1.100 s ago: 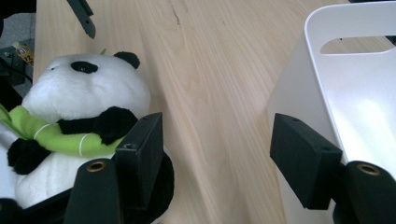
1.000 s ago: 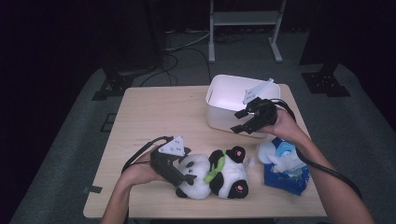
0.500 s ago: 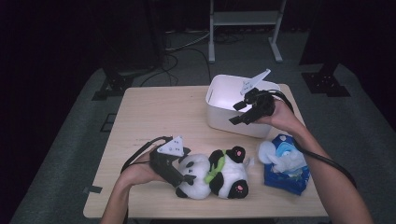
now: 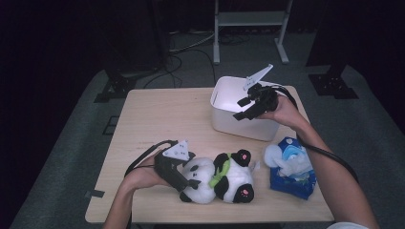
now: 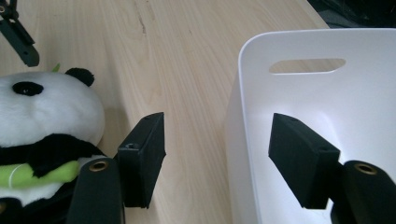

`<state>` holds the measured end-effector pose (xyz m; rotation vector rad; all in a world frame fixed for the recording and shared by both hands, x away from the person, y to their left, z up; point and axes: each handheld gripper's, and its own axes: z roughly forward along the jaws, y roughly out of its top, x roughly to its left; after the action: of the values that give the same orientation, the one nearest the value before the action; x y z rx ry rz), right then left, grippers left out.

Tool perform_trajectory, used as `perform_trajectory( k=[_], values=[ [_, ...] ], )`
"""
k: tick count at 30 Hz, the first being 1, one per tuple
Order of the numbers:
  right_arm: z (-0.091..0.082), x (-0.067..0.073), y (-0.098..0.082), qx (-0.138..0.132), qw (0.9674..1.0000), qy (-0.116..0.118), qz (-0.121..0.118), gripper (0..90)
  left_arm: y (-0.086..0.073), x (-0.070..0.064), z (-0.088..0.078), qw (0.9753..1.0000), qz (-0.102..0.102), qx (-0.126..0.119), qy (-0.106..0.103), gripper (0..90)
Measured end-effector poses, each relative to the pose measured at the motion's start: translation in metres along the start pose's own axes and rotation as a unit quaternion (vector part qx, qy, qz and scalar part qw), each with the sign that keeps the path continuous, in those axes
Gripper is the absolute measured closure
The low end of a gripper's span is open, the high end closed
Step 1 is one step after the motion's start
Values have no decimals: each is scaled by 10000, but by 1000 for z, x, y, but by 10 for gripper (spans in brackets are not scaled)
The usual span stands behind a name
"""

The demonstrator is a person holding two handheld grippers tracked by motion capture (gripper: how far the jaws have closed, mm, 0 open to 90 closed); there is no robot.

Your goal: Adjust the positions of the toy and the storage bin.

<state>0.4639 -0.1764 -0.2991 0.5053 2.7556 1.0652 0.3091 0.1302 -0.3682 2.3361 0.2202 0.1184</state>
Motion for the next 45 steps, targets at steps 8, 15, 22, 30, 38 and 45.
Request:
perform_trajectory(
  k=[8, 15, 22, 30, 38, 45],
  values=[
    [10, -11, 6, 140, 9999, -61, 32, 380, -1, 0, 1, 10000, 21, 48, -35, 97],
    [21, -17, 6, 352, 9993, -92, -48, 452, -2, 1, 2, 10000, -2, 73, -63, 96],
    [31, -18, 4, 533, 9984, -105, -155, 577, -3, 2, 3, 9999, -46, 50, -82, 95],
    [44, -16, 7, 740, 9966, -101, -337, 753, -4, 2, 5, 9999, -70, 61, -72, 95],
    [51, -5, 13, 718, 9950, -136, -687, 850, -6, 2, 9, 9998, -83, 137, -137, 95],
    [55, 10, 23, 595, 9944, 66, -867, 863, -5, 1, 10, 9997, -45, 171, -171, 95]
  ],
)
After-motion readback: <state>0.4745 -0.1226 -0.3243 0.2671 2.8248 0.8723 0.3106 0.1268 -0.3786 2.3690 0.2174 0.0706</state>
